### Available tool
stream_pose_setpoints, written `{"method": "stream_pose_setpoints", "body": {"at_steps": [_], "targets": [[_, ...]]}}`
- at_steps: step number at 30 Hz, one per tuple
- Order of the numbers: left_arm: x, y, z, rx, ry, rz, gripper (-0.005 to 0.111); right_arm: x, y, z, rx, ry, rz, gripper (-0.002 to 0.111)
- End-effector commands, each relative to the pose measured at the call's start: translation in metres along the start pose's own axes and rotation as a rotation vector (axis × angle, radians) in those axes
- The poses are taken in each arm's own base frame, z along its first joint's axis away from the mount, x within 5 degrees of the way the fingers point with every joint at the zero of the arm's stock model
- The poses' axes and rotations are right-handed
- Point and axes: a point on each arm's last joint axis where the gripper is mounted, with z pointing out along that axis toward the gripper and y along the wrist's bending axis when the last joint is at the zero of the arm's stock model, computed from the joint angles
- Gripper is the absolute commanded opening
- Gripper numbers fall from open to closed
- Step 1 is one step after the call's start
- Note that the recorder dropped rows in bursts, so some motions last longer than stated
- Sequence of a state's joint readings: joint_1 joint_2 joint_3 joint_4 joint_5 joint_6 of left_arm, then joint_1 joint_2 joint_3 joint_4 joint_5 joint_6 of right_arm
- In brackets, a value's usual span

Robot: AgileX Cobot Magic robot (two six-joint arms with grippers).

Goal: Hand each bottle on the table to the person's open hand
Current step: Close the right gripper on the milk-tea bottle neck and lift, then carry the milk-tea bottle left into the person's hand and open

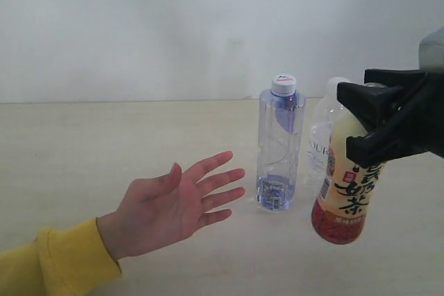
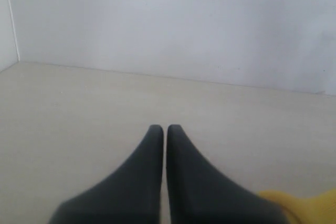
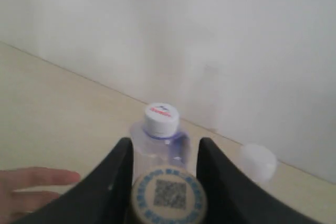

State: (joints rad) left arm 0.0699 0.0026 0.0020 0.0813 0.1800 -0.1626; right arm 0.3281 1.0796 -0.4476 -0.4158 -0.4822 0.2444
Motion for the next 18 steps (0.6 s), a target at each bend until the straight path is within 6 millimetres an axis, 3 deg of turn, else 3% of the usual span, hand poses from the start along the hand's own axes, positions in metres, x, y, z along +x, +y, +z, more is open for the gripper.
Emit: {"method": "stream_pose_setpoints", "body": {"at_steps": [1, 4, 7, 9, 18], "targets": [[-0.001, 0.0, 0.0, -0.003, -0.006, 0.005, 0.004, -0.018, 0.042, -0.01, -0.195, -0.047, 0.034, 0.0], [-0.001, 0.0, 0.0, -0.003, -0.006, 0.005, 0.004, -0.026, 0.059, -0.001, -0.278, -0.066, 0.044, 0.0], [-0.001, 0.0, 0.0, -0.003, -0.006, 0.005, 0.004, -0.038, 0.073, 0.024, -0.33, -0.082, 0.029, 0.0], [-0.001, 0.0, 0.0, -0.003, -0.006, 0.005, 0.004, -0.041, 0.077, 0.044, -0.345, -0.085, 0.028, 0.0], [-0.001, 0.0, 0.0, -0.003, -0.006, 0.005, 0.004, -0.047, 0.091, 0.088, -0.434, -0.116, 0.06, 0.0]]}}
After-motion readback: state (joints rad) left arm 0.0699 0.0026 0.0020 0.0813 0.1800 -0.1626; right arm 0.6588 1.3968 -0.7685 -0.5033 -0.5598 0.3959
